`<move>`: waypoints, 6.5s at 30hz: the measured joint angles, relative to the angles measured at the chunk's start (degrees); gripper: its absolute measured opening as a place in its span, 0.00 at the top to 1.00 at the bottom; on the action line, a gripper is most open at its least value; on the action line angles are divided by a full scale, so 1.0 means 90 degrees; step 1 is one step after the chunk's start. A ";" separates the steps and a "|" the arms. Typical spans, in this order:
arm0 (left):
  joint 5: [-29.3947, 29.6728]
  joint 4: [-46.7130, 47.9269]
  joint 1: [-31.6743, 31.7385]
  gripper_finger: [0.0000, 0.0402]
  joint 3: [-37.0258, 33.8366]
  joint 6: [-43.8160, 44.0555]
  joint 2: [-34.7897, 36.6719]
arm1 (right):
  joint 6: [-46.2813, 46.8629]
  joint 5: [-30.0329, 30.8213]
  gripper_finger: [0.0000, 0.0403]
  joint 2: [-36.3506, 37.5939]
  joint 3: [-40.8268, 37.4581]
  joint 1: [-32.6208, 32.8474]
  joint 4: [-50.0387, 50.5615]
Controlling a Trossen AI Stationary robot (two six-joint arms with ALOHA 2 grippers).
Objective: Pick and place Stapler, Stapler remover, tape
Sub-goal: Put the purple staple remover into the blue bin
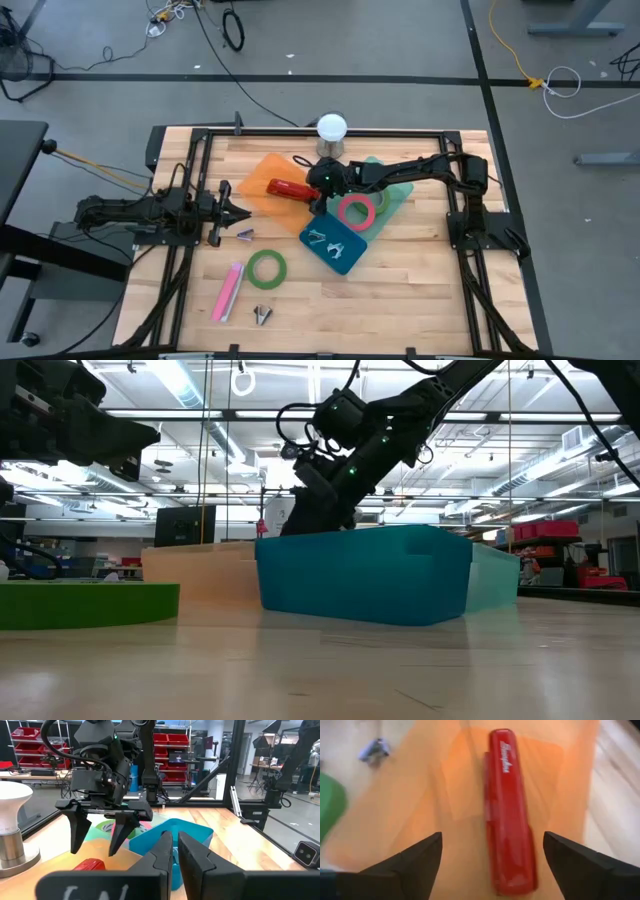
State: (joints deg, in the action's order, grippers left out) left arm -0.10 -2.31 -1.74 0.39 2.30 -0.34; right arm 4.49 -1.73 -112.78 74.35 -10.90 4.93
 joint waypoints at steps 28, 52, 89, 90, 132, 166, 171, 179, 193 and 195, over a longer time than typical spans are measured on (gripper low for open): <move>0.0000 0.0000 0.0002 0.92 0.0001 0.0004 -0.0002 | -0.0495 0.0063 0.50 0.2019 -0.0007 0.1214 0.0124; 0.0000 0.0000 0.0002 0.92 -0.0001 0.0001 -0.0002 | -0.0228 0.0919 0.78 0.2012 -0.0283 0.1918 -0.0403; 0.0000 0.0005 0.0000 0.92 0.0000 0.0002 -0.0002 | -0.0898 0.0469 1.00 0.6616 -0.6630 0.2052 -0.3052; 0.0000 0.0005 0.0001 0.92 0.0000 0.0001 -0.0002 | -0.0896 0.0469 1.00 0.6787 -0.6763 0.2032 -0.3055; 0.0000 0.0003 0.0000 0.92 -0.0001 0.0001 -0.0002 | -0.1056 0.0069 0.98 1.1539 -0.8162 0.1217 -0.0800; 0.0001 0.0004 0.0002 0.92 -0.0001 0.0001 -0.0002 | -0.0722 0.0089 0.97 1.2535 -0.8157 0.1221 -0.0601; 0.0002 0.0005 0.0001 0.92 0.0000 0.0004 -0.0002 | -0.0769 0.0089 0.97 1.2535 -0.8157 0.1222 -0.0602; 0.0000 0.0005 0.0002 0.92 0.0001 0.0004 -0.0002 | -0.0769 0.0091 0.97 1.2532 -0.8157 0.1220 -0.0604; 0.0001 0.0003 0.0000 0.92 0.0000 0.0003 -0.0002 | -0.0772 0.0089 0.97 1.2532 -0.8157 0.1222 -0.0604; 0.0000 0.0003 0.0001 0.92 -0.0001 0.0001 -0.0002 | -0.0772 0.0090 0.97 1.2532 -0.8157 0.1221 -0.0606</move>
State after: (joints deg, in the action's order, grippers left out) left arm -0.10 -2.28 -1.72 0.38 2.31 -0.36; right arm -2.46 -0.92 0.01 0.93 0.09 -0.53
